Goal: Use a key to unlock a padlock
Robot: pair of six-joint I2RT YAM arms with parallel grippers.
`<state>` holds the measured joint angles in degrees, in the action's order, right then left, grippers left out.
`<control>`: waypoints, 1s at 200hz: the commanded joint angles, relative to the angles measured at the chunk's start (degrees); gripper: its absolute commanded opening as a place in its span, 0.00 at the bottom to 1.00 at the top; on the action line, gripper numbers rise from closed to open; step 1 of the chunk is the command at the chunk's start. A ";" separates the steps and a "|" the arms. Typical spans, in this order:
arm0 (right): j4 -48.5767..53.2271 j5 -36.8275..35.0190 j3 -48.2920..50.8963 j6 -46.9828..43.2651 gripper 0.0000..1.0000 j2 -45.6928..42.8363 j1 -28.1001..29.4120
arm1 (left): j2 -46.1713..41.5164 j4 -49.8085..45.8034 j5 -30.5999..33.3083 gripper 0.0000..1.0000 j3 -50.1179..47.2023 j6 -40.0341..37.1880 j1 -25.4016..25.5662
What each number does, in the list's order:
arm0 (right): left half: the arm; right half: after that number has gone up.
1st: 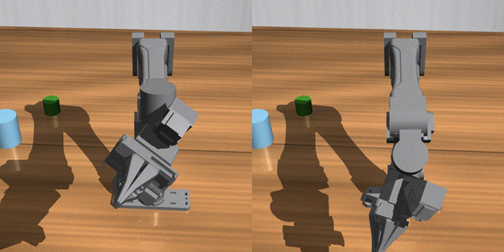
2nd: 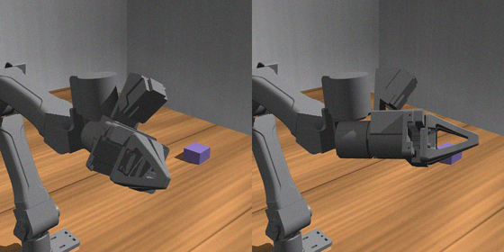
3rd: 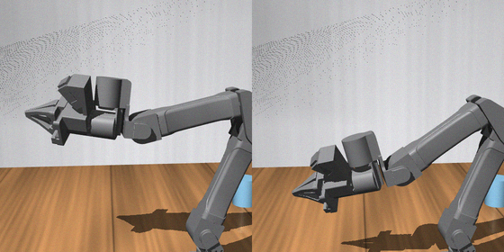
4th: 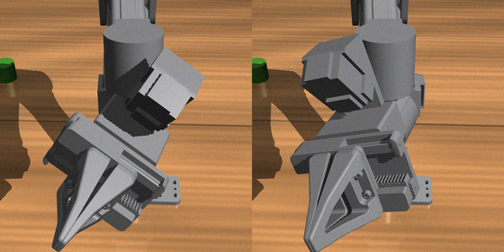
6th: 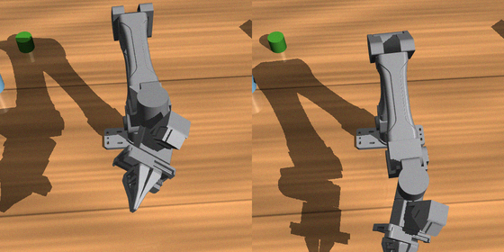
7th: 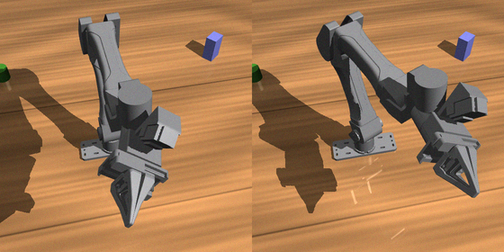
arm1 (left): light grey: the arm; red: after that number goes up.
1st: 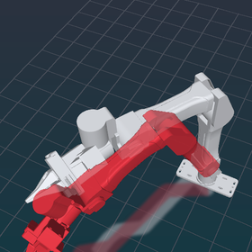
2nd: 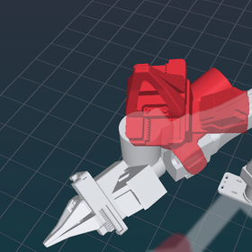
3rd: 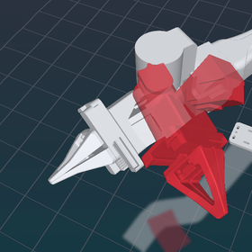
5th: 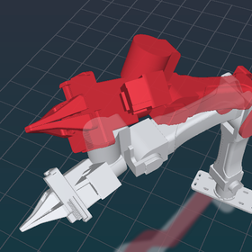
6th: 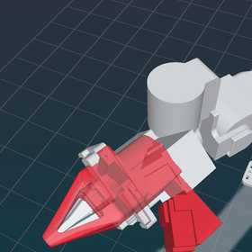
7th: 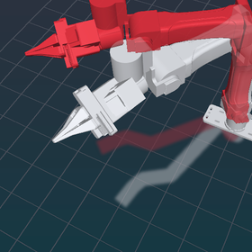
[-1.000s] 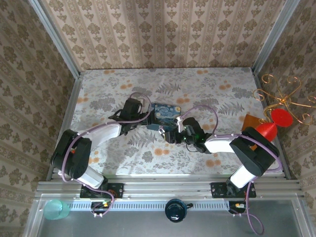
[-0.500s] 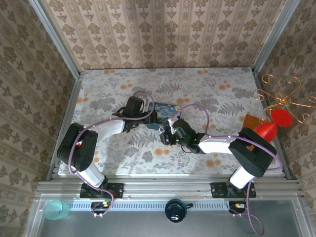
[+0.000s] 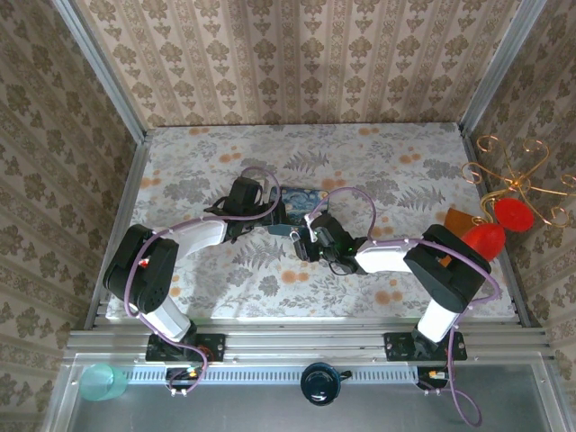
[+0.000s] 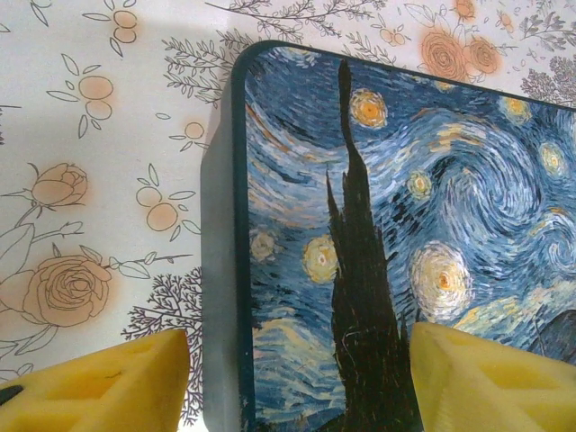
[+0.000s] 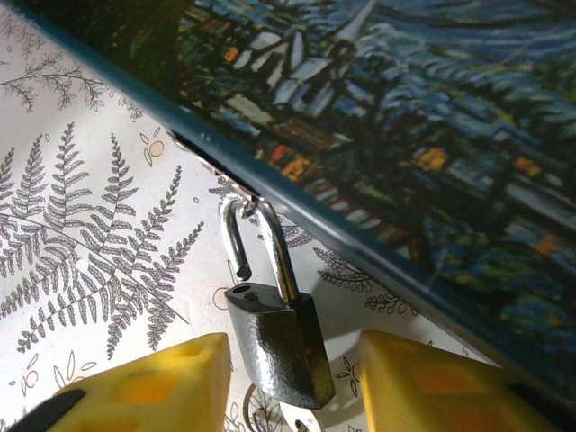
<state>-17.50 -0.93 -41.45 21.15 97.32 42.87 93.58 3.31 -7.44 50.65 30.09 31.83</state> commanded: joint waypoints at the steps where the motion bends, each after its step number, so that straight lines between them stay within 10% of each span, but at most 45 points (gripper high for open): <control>1: 0.88 0.23 -0.78 0.59 0.38 0.72 -0.18 | 1.34 -6.39 5.51 0.63 -2.18 0.41 -0.46; 100: 0.37 2.64 -2.91 0.88 0.38 3.64 -0.40 | 2.85 -6.04 5.25 0.62 -2.13 1.60 0.25; 200: -3.89 -7.73 2.19 8.92 0.04 -1.50 0.66 | -0.41 -2.05 11.92 0.59 -6.58 7.35 3.84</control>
<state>-18.94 -1.43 -41.50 24.71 98.61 42.96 92.27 7.42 -1.91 47.62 34.79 33.89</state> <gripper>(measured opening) 0.136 0.595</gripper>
